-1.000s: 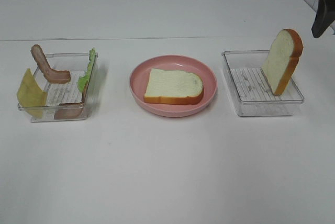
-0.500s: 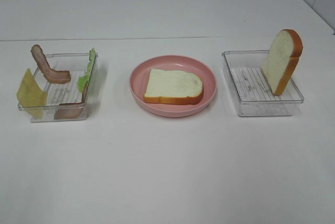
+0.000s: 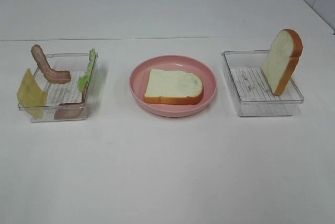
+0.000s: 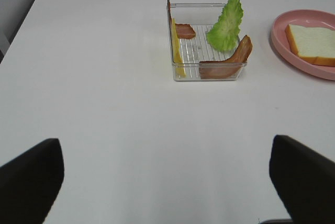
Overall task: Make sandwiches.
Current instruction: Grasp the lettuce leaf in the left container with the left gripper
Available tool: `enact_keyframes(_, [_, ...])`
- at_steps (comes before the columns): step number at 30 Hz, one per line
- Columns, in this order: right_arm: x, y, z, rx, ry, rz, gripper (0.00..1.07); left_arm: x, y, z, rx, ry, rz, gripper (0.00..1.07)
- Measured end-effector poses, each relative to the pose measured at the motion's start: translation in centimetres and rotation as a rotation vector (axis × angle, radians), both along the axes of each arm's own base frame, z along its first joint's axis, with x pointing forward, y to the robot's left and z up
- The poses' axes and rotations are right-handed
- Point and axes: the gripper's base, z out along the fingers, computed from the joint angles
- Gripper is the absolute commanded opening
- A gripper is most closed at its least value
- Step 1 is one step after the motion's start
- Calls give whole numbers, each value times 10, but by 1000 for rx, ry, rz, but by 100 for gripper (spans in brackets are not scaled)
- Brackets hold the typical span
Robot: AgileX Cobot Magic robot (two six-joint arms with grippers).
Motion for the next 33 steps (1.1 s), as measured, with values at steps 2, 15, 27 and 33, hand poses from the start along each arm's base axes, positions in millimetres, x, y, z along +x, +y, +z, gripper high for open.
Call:
enact_keyframes(2, [-9, 0, -5, -14, -49, 11, 94, 0, 0, 0, 0, 0, 0, 100])
enact_keyframes(15, [-2, 1, -21, -39, -115, 46, 94, 0, 0, 0, 3, 0, 2, 100])
enact_keyframes(27, [-2, 2, -20, -36, -121, 47, 94, 9, 1, 6, -1, 113, 2, 100])
enact_keyframes(33, [-2, 2, -20, -37, -121, 48, 94, 45, 8, 37, -15, 354, 50, 100])
